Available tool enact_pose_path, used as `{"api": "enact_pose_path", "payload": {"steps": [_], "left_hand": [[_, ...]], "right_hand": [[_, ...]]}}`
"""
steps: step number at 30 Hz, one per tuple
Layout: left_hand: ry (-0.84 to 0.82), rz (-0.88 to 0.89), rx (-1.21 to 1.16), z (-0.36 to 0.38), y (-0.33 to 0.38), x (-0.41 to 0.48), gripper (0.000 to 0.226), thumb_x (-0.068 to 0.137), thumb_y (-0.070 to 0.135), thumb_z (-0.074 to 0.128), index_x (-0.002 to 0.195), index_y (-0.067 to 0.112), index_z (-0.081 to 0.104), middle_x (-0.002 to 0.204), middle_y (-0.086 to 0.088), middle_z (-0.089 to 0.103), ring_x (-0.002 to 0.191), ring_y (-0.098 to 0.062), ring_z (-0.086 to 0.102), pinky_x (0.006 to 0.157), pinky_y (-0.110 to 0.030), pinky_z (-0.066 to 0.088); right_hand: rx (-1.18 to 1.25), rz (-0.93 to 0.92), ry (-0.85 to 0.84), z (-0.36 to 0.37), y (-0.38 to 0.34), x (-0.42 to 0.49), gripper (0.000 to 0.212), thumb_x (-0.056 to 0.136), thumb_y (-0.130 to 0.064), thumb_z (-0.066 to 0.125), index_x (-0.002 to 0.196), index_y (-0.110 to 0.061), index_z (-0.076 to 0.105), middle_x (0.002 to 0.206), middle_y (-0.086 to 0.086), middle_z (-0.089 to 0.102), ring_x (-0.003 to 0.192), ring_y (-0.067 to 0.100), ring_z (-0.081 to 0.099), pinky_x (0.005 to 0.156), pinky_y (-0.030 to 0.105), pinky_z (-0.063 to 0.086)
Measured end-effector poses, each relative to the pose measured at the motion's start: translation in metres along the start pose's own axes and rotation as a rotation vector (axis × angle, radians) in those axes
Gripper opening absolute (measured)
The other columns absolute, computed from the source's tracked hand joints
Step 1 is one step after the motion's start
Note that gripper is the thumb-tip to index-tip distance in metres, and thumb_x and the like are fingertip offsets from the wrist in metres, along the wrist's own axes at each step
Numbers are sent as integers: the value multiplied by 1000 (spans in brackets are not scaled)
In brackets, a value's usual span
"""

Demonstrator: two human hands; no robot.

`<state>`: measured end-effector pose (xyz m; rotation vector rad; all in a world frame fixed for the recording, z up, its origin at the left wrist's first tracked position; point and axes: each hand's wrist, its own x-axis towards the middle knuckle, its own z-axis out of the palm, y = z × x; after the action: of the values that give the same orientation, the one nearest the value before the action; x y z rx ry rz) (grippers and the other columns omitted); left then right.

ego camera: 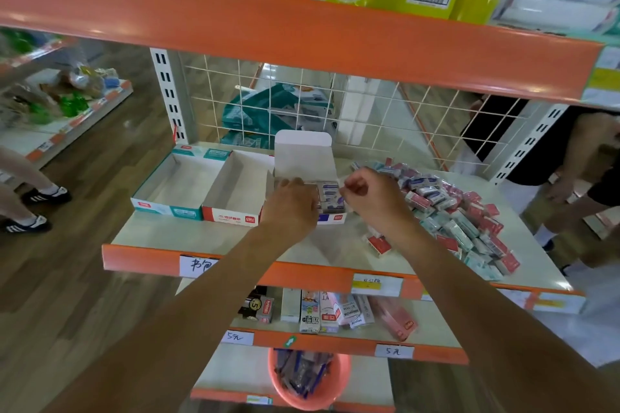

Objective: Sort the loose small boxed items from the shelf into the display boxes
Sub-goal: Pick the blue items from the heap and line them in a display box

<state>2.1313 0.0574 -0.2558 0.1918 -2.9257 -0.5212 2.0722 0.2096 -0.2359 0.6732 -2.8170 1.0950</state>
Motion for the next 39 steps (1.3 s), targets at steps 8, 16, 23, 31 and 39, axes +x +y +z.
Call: {"api": "enact_pose_path", "payload": {"steps": [8, 16, 23, 31, 39], "left_hand": [[-48, -3, 59, 2, -8, 1, 39, 95, 28, 50, 133, 19, 50, 129, -6, 51, 123, -24, 42, 102, -36, 43], [-35, 17, 67, 9, -9, 0, 40, 96, 29, 51, 135, 22, 50, 137, -4, 49, 127, -25, 41, 106, -36, 39], [-69, 48, 58, 8, -12, 3, 37, 96, 28, 50, 132, 20, 52, 134, -6, 50, 125, -26, 41, 106, -38, 42], [-122, 118, 18, 6, -15, 5, 37, 97, 23, 48, 133, 20, 53, 136, -4, 50, 122, -25, 45, 104, -35, 41], [-144, 65, -40, 3, -17, 20, 31, 96, 32, 51, 122, 17, 59, 122, -2, 57, 106, -21, 55, 96, -32, 47]], "right_hand": [[-222, 85, -77, 13, 0, 8, 9, 85, -22, 69, 87, -14, 70, 84, 2, 71, 77, 19, 65, 73, 35, 55], [-275, 127, -152, 14, 1, 9, 11, 86, -24, 68, 90, -13, 67, 88, 3, 69, 80, 21, 64, 75, 35, 54], [-387, 126, -193, 15, 3, 13, 16, 88, -28, 66, 88, -12, 66, 86, 4, 70, 75, 20, 64, 63, 28, 47], [-519, 44, -232, 14, 1, 22, 24, 84, -30, 71, 101, -15, 64, 97, 3, 65, 84, 20, 60, 67, 26, 45], [-612, -114, -355, 10, 3, 42, 36, 77, -29, 77, 111, -22, 67, 121, 0, 60, 108, 23, 55, 92, 39, 47]]}}
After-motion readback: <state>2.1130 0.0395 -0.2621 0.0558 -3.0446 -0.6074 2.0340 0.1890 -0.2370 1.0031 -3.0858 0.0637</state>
